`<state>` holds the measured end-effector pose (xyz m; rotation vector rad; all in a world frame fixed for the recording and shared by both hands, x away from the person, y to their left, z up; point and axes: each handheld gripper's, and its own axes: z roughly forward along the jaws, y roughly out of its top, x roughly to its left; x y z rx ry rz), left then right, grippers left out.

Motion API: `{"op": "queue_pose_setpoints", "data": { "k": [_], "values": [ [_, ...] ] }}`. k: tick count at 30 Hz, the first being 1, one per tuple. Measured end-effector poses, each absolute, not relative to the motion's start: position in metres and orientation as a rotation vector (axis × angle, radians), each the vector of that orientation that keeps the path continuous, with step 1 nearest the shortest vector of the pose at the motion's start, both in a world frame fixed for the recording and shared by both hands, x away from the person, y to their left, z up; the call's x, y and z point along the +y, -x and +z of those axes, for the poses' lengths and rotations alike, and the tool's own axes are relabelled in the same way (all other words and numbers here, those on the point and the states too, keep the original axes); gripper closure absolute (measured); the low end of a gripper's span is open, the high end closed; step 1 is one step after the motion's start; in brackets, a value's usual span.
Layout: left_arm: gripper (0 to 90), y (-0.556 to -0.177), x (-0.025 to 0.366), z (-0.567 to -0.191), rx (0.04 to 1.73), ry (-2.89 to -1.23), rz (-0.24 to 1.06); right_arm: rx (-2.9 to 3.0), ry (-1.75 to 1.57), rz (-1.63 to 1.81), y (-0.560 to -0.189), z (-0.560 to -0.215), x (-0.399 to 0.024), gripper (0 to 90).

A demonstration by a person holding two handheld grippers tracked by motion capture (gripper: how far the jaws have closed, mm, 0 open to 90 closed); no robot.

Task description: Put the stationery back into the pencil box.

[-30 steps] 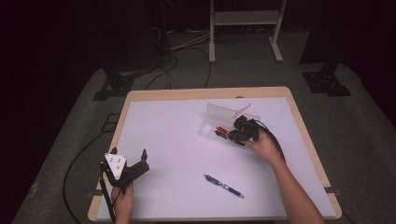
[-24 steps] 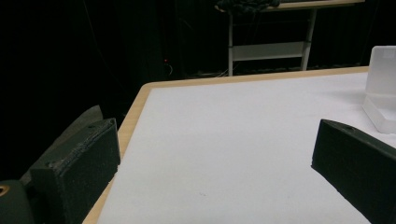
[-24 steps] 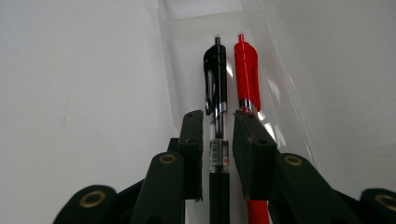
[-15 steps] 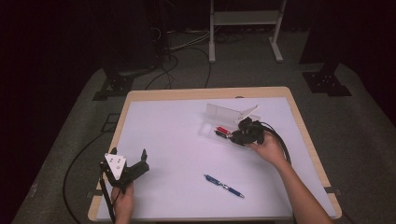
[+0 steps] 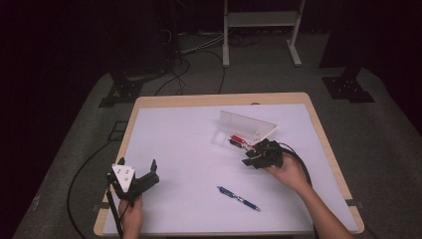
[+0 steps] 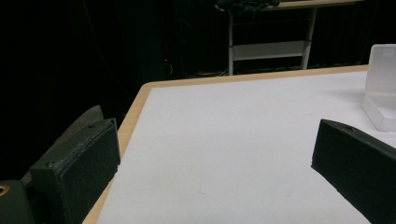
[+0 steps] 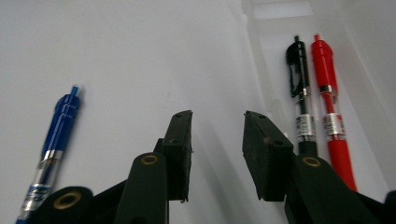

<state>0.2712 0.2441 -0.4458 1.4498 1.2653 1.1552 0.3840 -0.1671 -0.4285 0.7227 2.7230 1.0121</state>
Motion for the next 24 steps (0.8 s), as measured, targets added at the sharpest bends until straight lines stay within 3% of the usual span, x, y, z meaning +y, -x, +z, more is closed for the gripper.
{"op": "queue_pose_setpoints", "data": {
  "k": [24],
  "values": [
    [0.4, -0.271, 0.244, -0.446, 1.267, -1.449, 1.153, 2.748, -0.671, 1.106, -0.326, -0.435, -0.160, 56.6]
  ]
}}
